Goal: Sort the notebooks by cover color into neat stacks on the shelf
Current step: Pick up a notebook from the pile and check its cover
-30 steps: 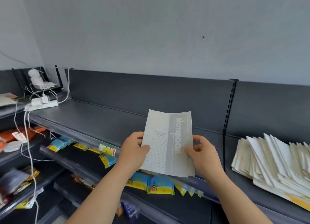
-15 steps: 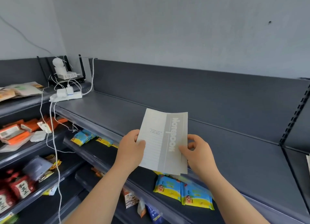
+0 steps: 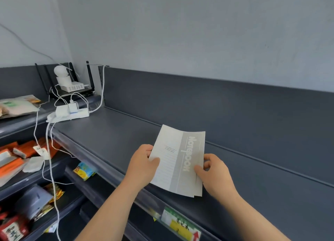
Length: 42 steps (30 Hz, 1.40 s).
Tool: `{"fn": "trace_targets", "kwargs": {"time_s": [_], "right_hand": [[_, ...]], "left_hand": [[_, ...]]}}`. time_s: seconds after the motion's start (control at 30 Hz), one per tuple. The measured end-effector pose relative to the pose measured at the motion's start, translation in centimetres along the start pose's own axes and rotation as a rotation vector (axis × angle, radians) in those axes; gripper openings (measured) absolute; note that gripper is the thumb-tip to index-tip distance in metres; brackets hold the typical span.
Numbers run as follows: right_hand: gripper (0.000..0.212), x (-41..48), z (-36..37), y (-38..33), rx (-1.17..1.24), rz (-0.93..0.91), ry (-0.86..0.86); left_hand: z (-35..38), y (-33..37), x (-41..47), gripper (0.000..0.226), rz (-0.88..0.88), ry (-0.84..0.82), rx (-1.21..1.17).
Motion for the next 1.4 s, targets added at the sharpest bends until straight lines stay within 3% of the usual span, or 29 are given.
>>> {"fn": "trace_targets", "kwargs": {"time_s": [0.37, 0.77, 1.1, 1.3, 1.4], "right_hand": [[0.02, 6.5, 7.3, -3.8, -0.112, 0.074, -0.057], [0.024, 10.0, 20.5, -11.2, -0.086, 0.192, 0.053], [0.018, 12.0, 26.1, -14.3, -0.274, 0.254, 0.148], [0.009, 12.9, 27.3, -14.8, -0.399, 0.271, 0.185], [0.015, 12.8, 27.7, -15.0, -0.523, 0.284, 0.202]], "left_hand": [[-4.6, -6.3, 9.1, 0.023, 0.013, -0.103, -0.034], [-14.5, -13.6, 20.2, 0.025, 0.098, -0.23, 0.05], [-17.2, -17.3, 24.8, 0.015, 0.112, -0.276, 0.114], [-16.9, -17.5, 26.0, 0.02, 0.085, -0.264, 0.279], [-16.6, -17.6, 25.9, 0.021, 0.118, -0.255, 0.422]]}}
Point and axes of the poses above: each hand's wrist, its own x-axis towards the middle knuckle, its own z-axis out of the palm, y = z × x, the point moved 3 cm from there along x, towards the middle knuckle, and after that the axes turned 3 degrees about -x, right-handed, at the moved point
